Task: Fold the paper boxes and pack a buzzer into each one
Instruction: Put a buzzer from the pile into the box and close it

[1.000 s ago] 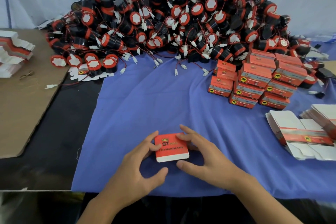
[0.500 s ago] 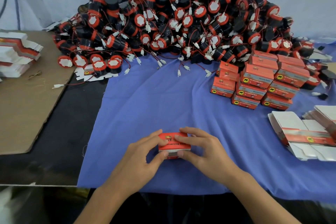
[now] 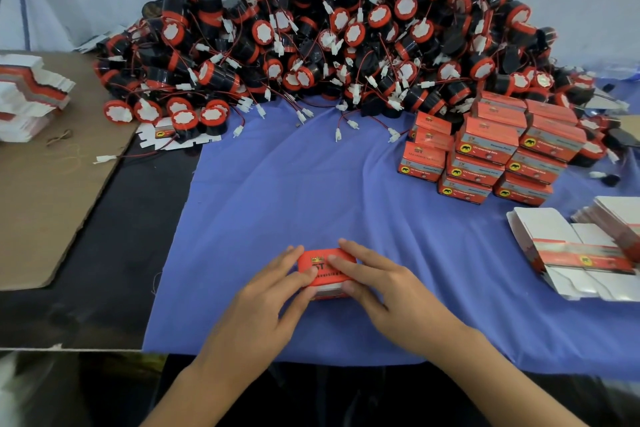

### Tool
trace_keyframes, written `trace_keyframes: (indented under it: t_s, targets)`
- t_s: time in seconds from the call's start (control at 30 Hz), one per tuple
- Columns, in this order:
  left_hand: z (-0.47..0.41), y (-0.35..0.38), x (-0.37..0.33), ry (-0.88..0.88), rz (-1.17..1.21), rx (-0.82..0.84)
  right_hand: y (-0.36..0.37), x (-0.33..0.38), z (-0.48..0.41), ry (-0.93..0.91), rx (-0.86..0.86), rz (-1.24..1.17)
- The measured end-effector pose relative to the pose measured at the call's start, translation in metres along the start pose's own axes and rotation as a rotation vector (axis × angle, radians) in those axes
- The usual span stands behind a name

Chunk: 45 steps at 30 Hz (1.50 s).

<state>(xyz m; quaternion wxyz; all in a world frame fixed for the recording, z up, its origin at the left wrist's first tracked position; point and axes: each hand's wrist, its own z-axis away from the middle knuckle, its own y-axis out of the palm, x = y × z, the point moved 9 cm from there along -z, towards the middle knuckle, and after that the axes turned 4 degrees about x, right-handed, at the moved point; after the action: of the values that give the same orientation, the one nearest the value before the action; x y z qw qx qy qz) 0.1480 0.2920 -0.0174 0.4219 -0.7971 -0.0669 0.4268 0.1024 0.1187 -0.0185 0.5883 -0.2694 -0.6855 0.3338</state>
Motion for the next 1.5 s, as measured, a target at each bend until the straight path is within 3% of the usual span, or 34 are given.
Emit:
trace_keyframes:
  t_s: [0.13,0.3,0.47,0.57,0.63,0.73,0.87,0.97,1.13,1.37,1.5]
  targets:
    - [0.003,-0.003,-0.017,0.079,-0.158,-0.093,0.002,0.009,0.006,-0.034,-0.124,0.150]
    - [0.012,-0.003,-0.037,0.151,-0.430,-0.081,0.001,0.025,0.015,-0.128,-0.292,0.447]
    - [0.026,0.023,-0.054,0.087,-0.761,0.028,0.020,0.024,0.020,-0.042,-0.176,0.619]
    - [0.024,0.034,-0.057,0.000,-0.770,0.107,0.021,0.025,0.018,0.037,-0.116,0.592]
    - [0.015,0.029,-0.059,-0.011,-0.647,0.037,0.023,0.025,0.021,0.036,-0.091,0.482]
    - [0.009,0.009,-0.031,-0.219,-0.068,-0.113,0.025,0.013,0.030,0.117,-0.157,0.111]
    - [0.004,0.006,0.001,-0.427,0.534,-0.349,0.014,-0.009,0.036,0.327,-0.583,-0.519]
    - [-0.028,0.011,-0.009,-0.365,0.640,-0.363,-0.004,-0.025,0.031,0.444,-0.712,-0.619]
    - [-0.111,0.025,-0.022,-0.293,0.646,-0.240,-0.061,-0.033,0.001,0.430,-0.861,-0.585]
    - [-0.224,0.046,-0.016,-0.305,0.890,-0.188,-0.111,-0.059,-0.084,0.469,-0.891,-0.584]
    - [-0.288,0.072,-0.025,-0.274,1.015,0.044,-0.126,-0.096,-0.130,0.527,-0.904,-0.758]
